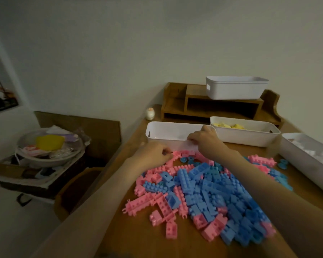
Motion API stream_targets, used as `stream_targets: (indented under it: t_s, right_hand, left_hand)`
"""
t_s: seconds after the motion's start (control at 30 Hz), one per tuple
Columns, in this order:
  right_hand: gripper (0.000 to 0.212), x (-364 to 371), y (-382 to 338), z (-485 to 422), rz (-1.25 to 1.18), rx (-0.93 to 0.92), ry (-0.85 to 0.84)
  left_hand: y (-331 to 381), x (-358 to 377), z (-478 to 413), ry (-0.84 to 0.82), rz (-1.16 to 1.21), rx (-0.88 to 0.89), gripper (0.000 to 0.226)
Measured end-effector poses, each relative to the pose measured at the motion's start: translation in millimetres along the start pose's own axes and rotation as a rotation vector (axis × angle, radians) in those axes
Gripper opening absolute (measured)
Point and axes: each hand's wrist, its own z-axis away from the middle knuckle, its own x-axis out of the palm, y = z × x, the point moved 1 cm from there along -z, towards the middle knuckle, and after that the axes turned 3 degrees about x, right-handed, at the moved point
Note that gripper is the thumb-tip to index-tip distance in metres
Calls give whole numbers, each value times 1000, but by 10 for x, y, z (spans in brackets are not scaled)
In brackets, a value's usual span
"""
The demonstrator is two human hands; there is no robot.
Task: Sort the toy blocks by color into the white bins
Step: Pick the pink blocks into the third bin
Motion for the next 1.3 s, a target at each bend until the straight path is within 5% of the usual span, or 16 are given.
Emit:
stream_targets:
  t_s: [0.17,0.33,0.47,0.57,0.73,0.97,1.17,1.3]
  right_hand:
    - [38,-27,-14,138,-201,47,4]
    - [26,11,57,303,-479,237,228]
    - [34,82,118,353,-282,391,-36]
    - [37,116,111,340,-282,427,-77]
    - [15,144,175,302,-244,409,-153]
    - [21,-212,207,285,-510,296,-94]
    - [18,-276,167,-53,-572,254,384]
    - [18,-48,145,-262,-481,243,252]
  left_hand:
    - [140,89,-15,-6,-150,-138,33]
    - [244,122,-43,101,-127,-140,28]
    - [287,122,-9,326,-48,-21,25]
    - [310,81,-36,488,-30,75,22]
    - [242,22,-183,585,-65,118,21]
    - [92,-13,-341,490,-118,15,30]
    - [80,-146,-461,403,-102,-53,29]
    - [56,-179,-535,226,-60,-105,36]
